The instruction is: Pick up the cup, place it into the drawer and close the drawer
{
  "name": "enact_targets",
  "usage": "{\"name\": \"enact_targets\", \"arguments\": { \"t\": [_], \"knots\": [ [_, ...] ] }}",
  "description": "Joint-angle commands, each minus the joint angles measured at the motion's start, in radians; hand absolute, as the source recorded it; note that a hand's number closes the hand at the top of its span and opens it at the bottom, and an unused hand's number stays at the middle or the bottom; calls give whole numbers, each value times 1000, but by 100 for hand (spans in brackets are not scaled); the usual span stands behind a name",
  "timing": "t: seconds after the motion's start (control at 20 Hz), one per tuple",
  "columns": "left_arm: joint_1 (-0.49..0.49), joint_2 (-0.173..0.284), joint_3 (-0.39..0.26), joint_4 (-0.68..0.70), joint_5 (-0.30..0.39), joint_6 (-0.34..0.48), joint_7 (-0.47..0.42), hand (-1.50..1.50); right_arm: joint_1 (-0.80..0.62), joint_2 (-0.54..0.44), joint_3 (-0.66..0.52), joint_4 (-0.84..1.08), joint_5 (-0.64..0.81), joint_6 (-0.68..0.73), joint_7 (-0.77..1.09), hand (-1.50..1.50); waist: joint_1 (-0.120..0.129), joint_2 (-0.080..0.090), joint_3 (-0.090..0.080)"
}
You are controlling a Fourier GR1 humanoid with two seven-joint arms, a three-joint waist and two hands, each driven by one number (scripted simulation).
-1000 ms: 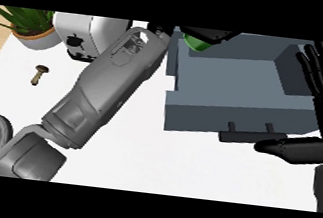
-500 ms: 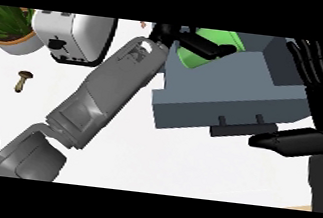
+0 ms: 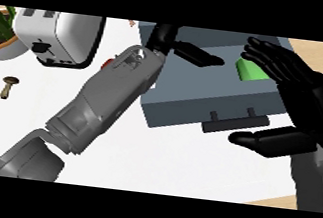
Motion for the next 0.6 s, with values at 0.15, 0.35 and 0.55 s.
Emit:
{"name": "enact_targets", "arguments": {
  "t": [0.15,0.35,0.55],
  "knots": [
    [-8,0,58,-63,136,-22,-129,-150,13,-35,108,-7,-140,204,57,150,18,-11,-2],
    [18,0,58,-68,182,28,-193,-150,38,-171,175,1,-66,326,129,150,47,-23,-2],
    [17,0,41,-55,217,61,-198,-150,77,-212,215,-1,78,325,138,-150,98,-35,-1]
  ]
}}
